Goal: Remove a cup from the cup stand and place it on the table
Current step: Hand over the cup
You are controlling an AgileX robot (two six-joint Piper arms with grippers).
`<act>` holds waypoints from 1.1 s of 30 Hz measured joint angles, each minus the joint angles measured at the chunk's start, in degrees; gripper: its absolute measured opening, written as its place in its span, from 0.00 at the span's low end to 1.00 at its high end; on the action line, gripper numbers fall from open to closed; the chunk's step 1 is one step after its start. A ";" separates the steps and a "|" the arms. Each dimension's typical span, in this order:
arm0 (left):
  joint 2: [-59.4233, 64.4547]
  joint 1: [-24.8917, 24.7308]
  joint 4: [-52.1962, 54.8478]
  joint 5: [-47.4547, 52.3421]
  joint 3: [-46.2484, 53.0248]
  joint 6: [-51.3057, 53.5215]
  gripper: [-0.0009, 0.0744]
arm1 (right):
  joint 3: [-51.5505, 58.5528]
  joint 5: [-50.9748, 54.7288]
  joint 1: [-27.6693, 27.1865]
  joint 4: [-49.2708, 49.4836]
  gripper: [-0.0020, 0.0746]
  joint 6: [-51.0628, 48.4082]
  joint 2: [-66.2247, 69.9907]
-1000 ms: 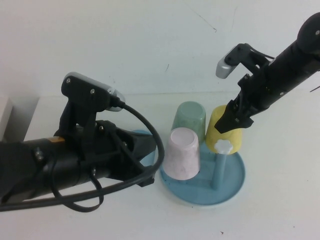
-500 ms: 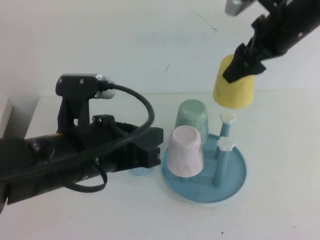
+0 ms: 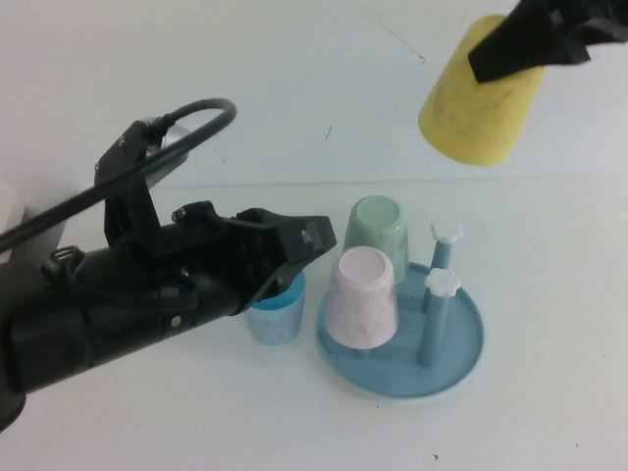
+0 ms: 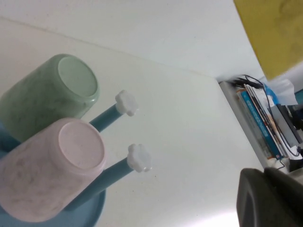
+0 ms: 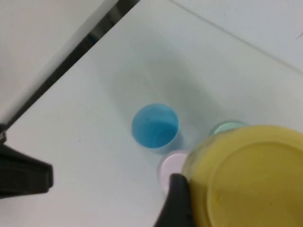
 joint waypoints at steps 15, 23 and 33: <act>0.00 0.00 -0.22 3.23 0.00 2.95 0.01 | 57.16 -31.23 -0.89 22.45 0.77 -7.58 -33.33; 1.18 0.00 -0.12 14.63 0.00 -0.26 0.05 | 74.41 -33.08 -0.89 56.12 0.77 -27.92 -38.41; 1.80 0.00 0.48 21.84 -1.09 -2.59 0.54 | 76.65 -31.77 -0.89 60.60 0.77 -33.06 -38.51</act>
